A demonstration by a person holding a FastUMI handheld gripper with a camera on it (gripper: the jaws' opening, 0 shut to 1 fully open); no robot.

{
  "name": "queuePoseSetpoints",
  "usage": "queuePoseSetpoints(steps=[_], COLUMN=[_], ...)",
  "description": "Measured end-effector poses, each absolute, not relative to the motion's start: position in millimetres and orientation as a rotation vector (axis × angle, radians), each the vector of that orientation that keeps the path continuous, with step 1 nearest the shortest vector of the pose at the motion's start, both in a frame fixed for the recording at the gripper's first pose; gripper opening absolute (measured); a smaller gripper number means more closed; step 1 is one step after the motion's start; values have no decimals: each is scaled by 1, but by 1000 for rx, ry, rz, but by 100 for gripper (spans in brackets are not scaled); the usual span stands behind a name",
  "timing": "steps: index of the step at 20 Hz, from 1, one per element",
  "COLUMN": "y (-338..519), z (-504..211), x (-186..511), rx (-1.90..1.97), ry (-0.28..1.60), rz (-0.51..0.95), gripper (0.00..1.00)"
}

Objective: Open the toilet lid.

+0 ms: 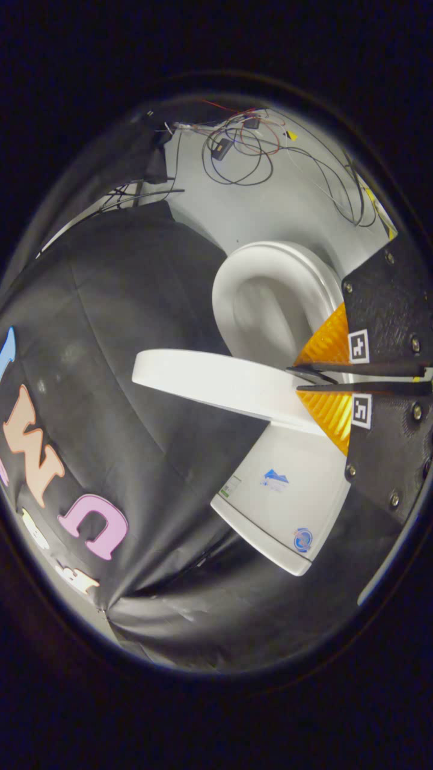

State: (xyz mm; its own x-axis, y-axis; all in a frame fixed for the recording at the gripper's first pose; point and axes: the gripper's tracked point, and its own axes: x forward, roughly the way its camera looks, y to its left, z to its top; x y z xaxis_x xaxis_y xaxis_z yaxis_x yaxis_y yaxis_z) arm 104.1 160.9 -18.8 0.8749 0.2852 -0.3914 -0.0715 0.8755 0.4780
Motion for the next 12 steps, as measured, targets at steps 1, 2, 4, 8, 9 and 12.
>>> queuePoseSetpoints(steps=[1,2,4,8,9,12], y=[163,165,170,185,189,201], z=[-15,-12,-6,7,11,19], x=[104,103,101,98,96,94], rx=[461,450,432,411,402,376], ry=[468,462,452,433,423,407], rz=[198,200,207,229,235,249], gripper=[4,4,4,5,5,5])
